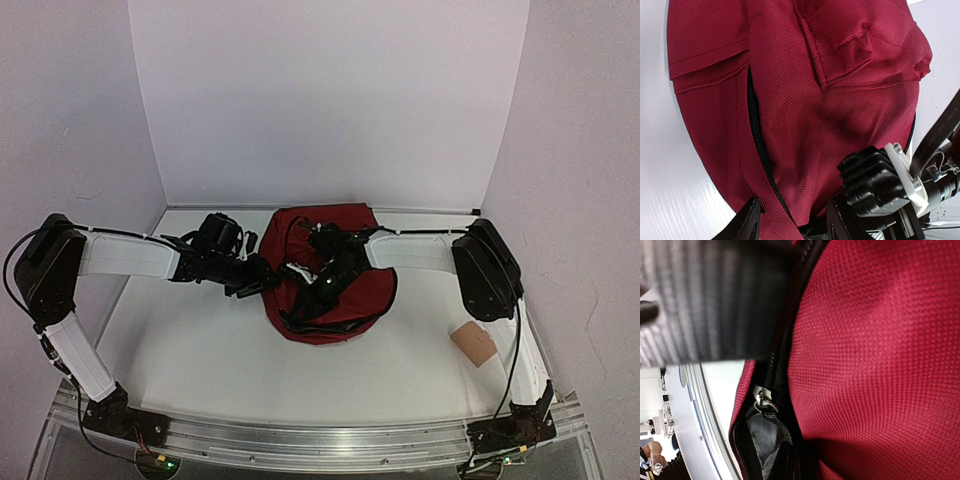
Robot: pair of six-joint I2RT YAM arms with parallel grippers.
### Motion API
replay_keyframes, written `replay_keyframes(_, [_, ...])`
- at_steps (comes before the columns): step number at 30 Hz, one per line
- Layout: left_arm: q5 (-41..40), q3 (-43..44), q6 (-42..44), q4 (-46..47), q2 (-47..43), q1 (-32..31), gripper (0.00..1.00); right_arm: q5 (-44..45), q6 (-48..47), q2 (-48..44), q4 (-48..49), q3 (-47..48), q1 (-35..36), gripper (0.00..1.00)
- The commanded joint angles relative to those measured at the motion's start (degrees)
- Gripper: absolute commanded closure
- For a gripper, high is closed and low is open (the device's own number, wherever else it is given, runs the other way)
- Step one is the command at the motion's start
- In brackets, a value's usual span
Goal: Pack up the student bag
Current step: Zip the student bag at the center of the board.
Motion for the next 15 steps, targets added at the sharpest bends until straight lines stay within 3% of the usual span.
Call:
replay_keyframes(1, [1.64,2.32,-0.01,1.86,1.25,0.14,0.55,-0.08,-0.24,-6.09,-0.08,-0.65,0.44,1.0])
replay_keyframes(8, [0.83,2.52,0.37,1.02,1.98,0.08,0.58,-2.85,4.02,-12.84,0.03,-1.58,0.42,1.0])
replay_keyframes(15, [-0.31,3.87,0.08,1.38,2.73,0.13,0.85,-1.9,5.7,-15.79,-0.1,-5.63,0.37,1.0])
